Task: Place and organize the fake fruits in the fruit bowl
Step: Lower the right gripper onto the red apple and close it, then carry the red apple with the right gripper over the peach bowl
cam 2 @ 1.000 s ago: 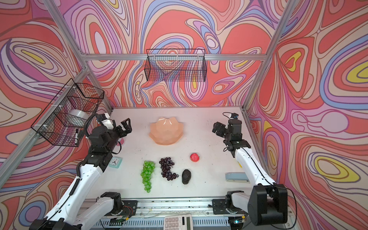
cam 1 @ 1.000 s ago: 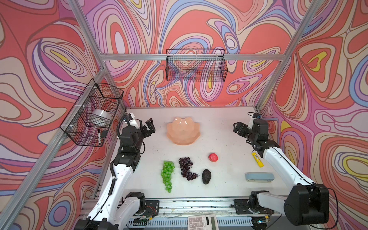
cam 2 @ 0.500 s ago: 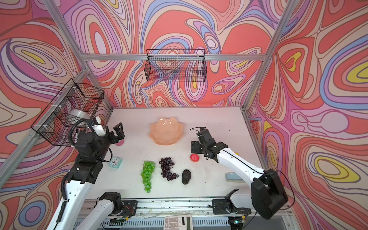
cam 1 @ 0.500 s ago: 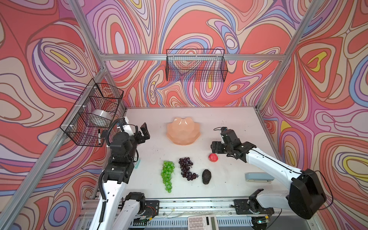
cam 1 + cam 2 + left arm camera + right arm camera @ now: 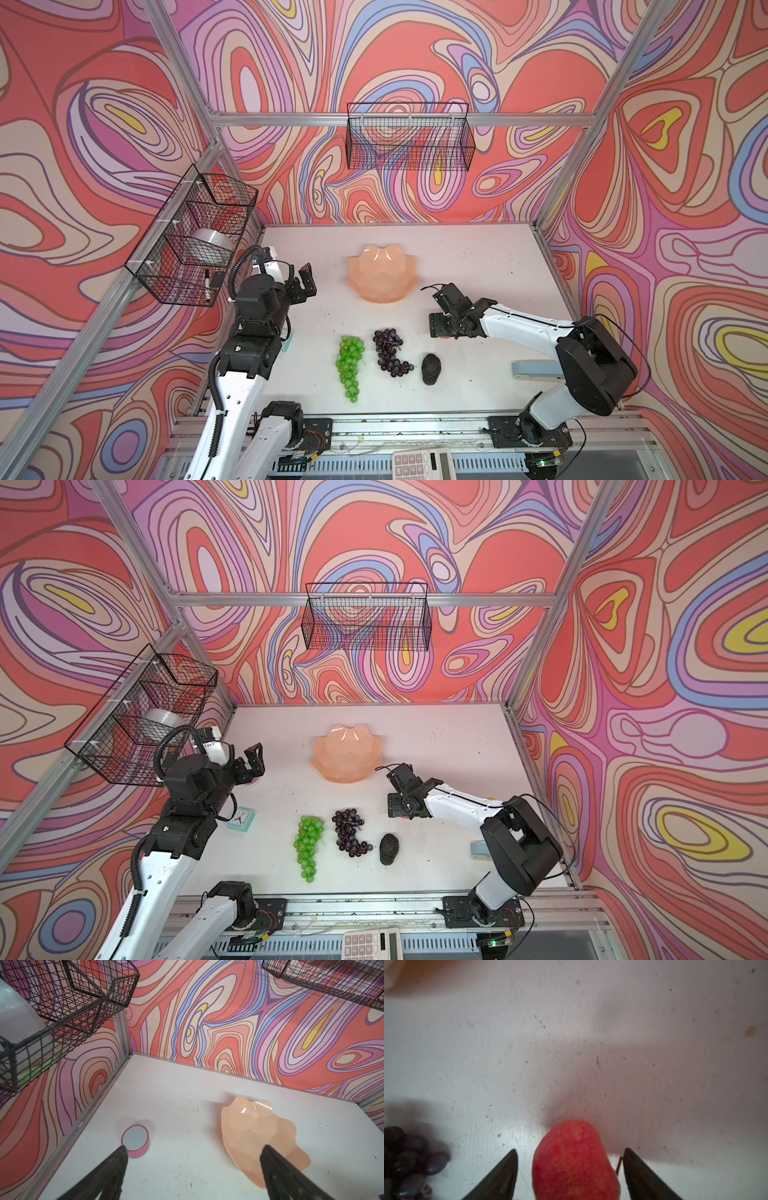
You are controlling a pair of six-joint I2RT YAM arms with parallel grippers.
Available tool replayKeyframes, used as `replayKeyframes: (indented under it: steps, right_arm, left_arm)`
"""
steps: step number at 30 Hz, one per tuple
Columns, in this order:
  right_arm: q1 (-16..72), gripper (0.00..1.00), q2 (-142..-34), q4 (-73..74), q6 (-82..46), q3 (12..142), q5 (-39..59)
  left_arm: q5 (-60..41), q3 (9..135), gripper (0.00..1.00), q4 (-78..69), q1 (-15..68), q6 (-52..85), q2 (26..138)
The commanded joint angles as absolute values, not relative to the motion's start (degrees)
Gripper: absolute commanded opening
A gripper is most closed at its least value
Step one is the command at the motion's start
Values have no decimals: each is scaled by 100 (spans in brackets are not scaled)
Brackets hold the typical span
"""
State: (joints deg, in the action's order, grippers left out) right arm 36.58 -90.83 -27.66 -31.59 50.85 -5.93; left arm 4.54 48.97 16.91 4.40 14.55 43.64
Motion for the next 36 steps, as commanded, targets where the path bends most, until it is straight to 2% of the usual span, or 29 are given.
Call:
replayKeyframes:
  steps: [1,8,18,25,30,36]
  right_arm:
    - [3687,77,-9248,-2898,-3397,5212,-808]
    - [3710,69,-9385,-2950,-3428,5233,-1111]
    - [3710,45,-9185,-3125,-3321,5452,-1142]
    - [3710,43,-9027,-3626,-2889,6722,-1294]
    - [3715,43,-9838,-3486,-2299,8189,-1224]
    - [3714,43,-11657,-3340,-1942,10001,-936]
  left_arm:
    - [345,4975,100,1826,406,1349,4359]
    - [264,4970,100,1837,404,1362,4344]
    - [226,4976,100,1872,395,1336,4351]
    - [267,4997,100,1908,396,1336,4274]
    - [425,4941,100,1875,387,1345,4138]
    - [526,4843,100,1858,387,1414,3897]
